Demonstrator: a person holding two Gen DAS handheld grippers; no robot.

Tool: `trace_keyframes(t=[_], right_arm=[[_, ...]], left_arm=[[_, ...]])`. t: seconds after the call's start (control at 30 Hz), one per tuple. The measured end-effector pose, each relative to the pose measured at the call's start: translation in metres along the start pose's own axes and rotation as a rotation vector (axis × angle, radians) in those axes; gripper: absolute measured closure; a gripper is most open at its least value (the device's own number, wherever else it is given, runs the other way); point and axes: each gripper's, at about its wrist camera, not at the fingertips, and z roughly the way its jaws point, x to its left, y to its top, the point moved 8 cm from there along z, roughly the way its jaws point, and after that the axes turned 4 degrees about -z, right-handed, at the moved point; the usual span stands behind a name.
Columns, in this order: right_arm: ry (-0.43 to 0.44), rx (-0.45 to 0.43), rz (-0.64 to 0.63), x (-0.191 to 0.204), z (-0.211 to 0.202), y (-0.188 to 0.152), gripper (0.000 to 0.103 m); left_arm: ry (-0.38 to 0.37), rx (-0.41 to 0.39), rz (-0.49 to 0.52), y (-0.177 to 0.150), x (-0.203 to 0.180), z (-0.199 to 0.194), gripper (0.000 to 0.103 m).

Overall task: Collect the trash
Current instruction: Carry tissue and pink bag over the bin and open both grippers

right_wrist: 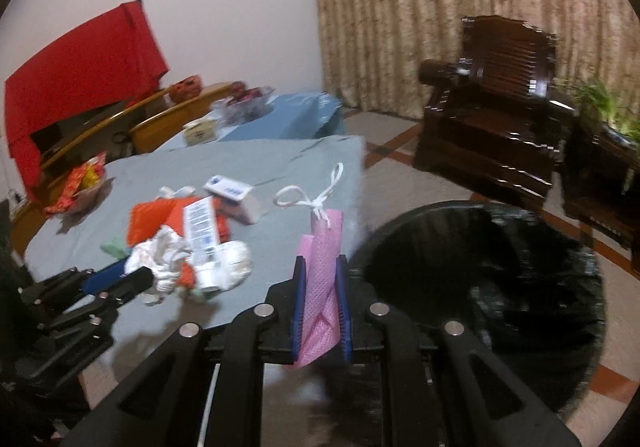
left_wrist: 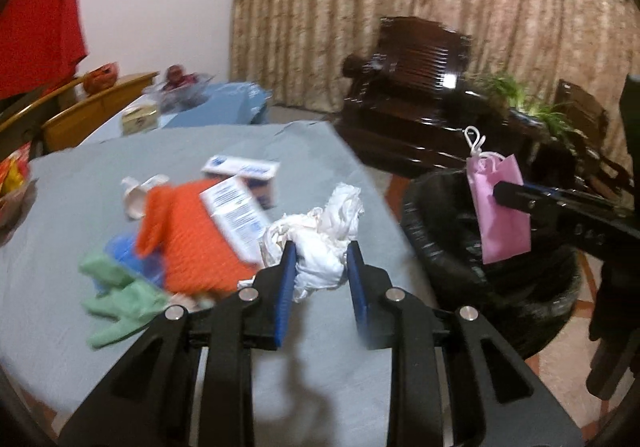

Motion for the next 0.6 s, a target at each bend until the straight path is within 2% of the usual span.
trace_keyframes(t=[0.37, 0.53, 0.6], right_arm=[[-0.175, 0.034, 0.102, -0.097, -0.015, -0.025, 0.089], [-0.222, 0.052, 0.13, -0.122, -0.016, -0.037, 0.089], [-0.234, 0.061, 0.137, -0.129, -0.017, -0.042, 0.086]], left_arm=[[-0.203, 0.029, 0.103, 0.019, -0.112, 0.044, 0.078], [-0.264, 0.063, 0.131, 0.016, -0.151, 0.066, 0.077], [-0.282, 0.075, 0.142, 0.012, -0.164, 0.073, 0.073]])
